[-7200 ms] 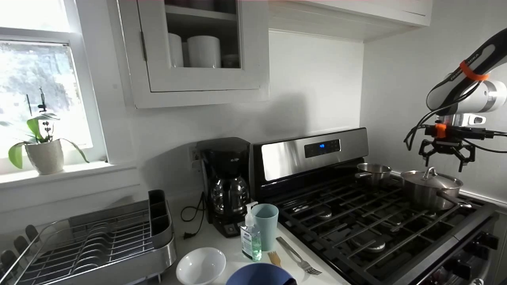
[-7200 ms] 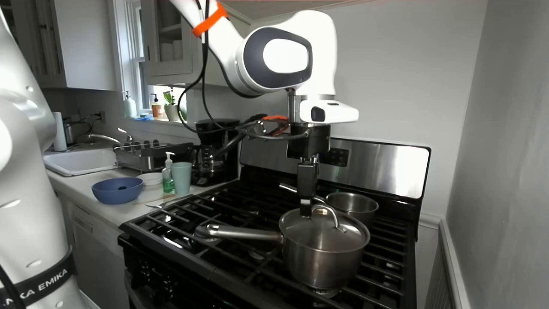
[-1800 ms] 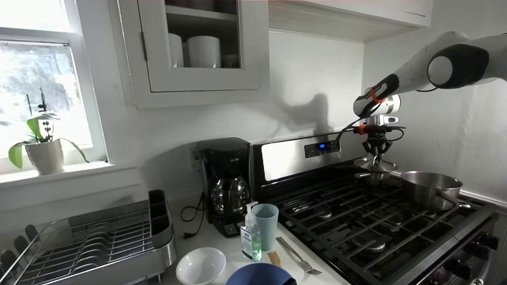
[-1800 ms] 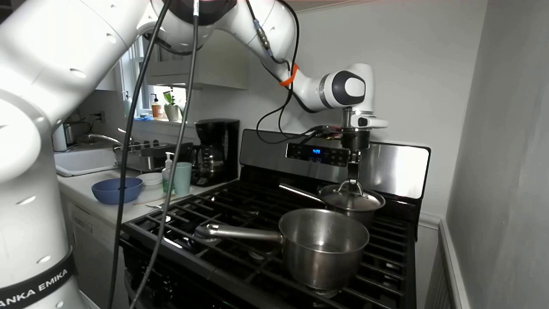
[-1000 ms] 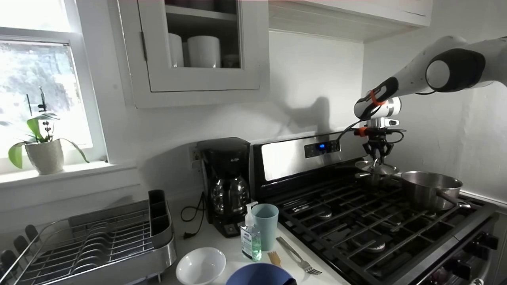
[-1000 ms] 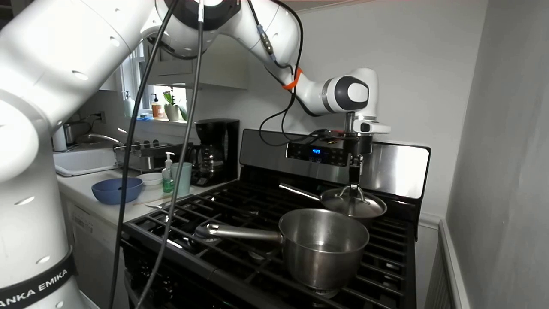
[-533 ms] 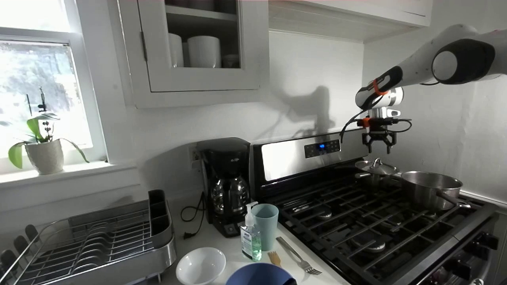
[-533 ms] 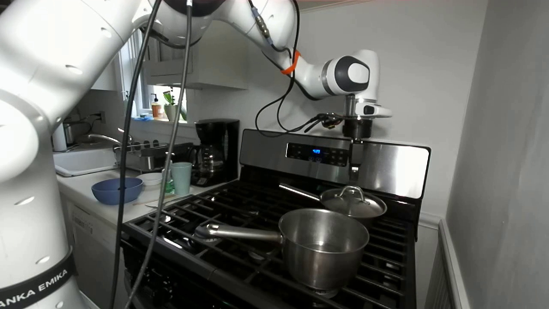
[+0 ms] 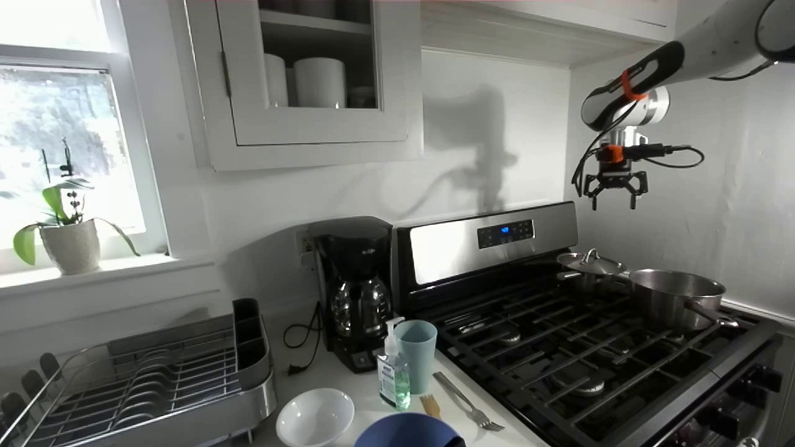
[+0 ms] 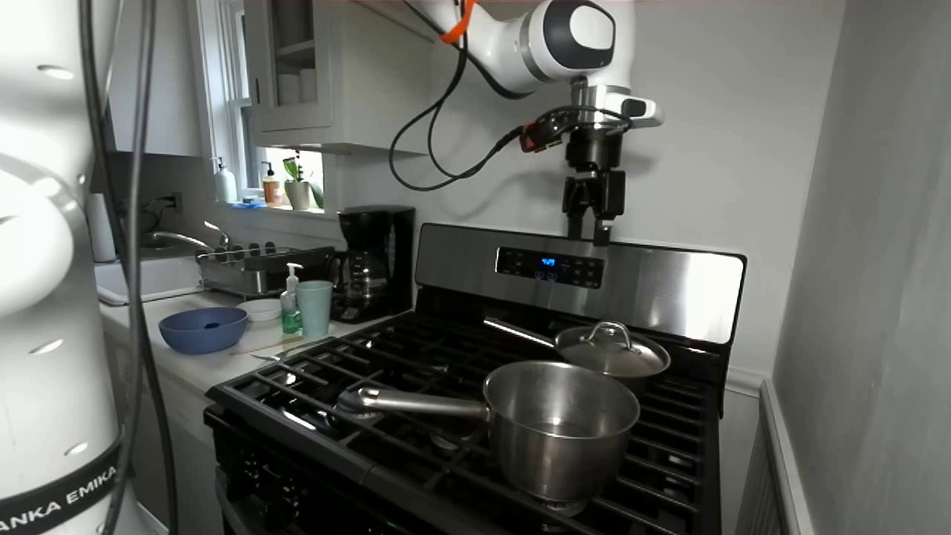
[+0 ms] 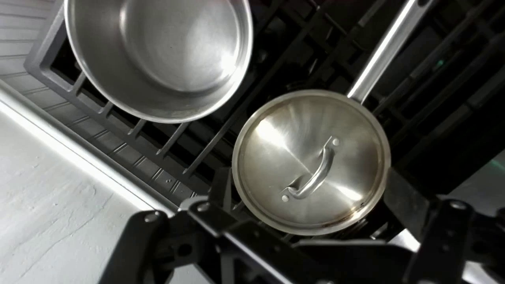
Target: Take the lid off of the bowl
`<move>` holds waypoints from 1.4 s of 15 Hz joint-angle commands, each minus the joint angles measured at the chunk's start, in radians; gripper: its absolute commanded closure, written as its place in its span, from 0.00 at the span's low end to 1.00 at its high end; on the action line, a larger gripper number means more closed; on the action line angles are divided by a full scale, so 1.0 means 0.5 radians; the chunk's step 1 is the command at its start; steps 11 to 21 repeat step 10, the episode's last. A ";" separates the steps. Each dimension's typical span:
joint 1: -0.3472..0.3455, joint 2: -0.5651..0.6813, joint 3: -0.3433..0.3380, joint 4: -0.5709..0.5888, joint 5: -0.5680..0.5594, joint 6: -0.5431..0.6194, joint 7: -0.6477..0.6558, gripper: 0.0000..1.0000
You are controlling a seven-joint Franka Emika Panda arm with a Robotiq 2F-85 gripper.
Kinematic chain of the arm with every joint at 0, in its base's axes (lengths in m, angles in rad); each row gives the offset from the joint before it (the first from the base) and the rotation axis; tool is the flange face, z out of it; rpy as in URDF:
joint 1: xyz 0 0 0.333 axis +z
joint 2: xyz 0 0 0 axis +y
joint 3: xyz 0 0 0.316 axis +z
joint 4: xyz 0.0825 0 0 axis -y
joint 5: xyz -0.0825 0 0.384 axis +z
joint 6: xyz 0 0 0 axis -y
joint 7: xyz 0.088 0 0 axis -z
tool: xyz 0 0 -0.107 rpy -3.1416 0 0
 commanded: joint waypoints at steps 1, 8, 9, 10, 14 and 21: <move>0.009 -0.440 0.009 -0.456 -0.129 0.052 -0.362 0.00; -0.016 -0.612 -0.006 -0.614 -0.171 0.095 -0.791 0.00; -0.017 -0.638 -0.009 -0.648 -0.172 0.111 -0.830 0.00; -0.017 -0.652 -0.011 -0.668 -0.173 0.119 -0.849 0.00; -0.017 -0.652 -0.011 -0.668 -0.173 0.119 -0.849 0.00; -0.017 -0.652 -0.011 -0.668 -0.173 0.119 -0.849 0.00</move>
